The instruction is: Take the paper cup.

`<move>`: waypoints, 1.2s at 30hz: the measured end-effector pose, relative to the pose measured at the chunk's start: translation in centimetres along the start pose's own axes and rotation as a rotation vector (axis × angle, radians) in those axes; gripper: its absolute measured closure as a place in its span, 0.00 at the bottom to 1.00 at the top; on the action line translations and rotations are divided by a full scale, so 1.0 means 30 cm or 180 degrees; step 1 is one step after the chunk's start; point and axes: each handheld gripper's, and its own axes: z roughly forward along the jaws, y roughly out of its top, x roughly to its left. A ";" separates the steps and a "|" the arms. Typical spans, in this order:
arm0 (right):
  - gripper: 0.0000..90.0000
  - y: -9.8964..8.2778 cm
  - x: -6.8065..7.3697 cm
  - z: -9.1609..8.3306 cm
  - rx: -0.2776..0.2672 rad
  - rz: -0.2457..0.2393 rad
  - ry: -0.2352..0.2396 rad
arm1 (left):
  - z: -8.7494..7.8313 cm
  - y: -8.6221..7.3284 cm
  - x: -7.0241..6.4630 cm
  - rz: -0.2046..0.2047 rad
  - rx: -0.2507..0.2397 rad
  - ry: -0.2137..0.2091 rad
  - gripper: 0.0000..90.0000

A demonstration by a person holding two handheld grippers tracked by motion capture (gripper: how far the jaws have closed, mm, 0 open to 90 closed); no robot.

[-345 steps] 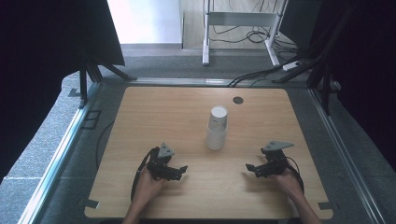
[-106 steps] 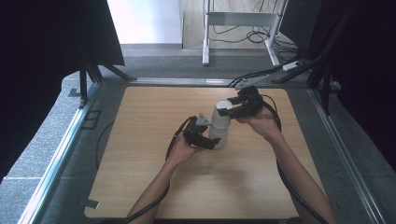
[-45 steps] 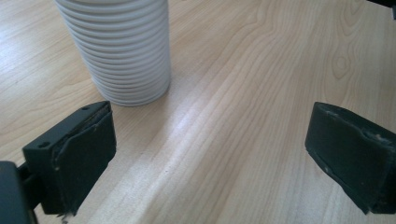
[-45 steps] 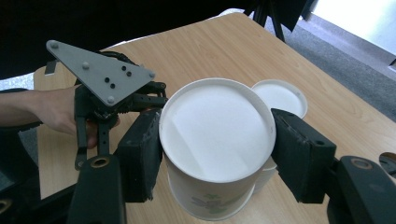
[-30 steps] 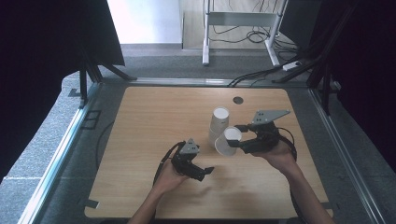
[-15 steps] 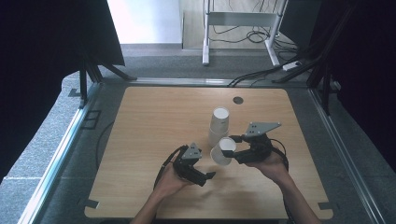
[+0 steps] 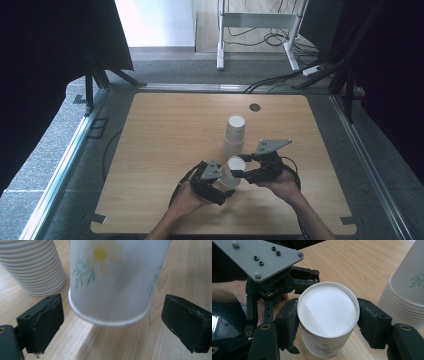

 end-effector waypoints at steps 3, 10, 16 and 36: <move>0.42 -0.005 0.005 0.012 0.0019 0.0007 0.0022 | 0.005 -0.004 -0.002 -0.0013 -0.0019 0.0002 0.08; 0.42 -0.005 0.011 0.014 -0.0007 0.0021 0.0071 | 0.009 -0.011 0.000 -0.0070 -0.0097 -0.0018 0.15; 0.41 -0.004 0.010 0.013 -0.0005 0.0025 0.0091 | 0.005 -0.016 0.001 -0.0061 -0.0111 -0.0016 0.24; 0.22 0.012 0.009 0.004 0.0336 -0.0284 0.0070 | -0.023 0.011 0.003 0.0204 0.0272 -0.0003 0.43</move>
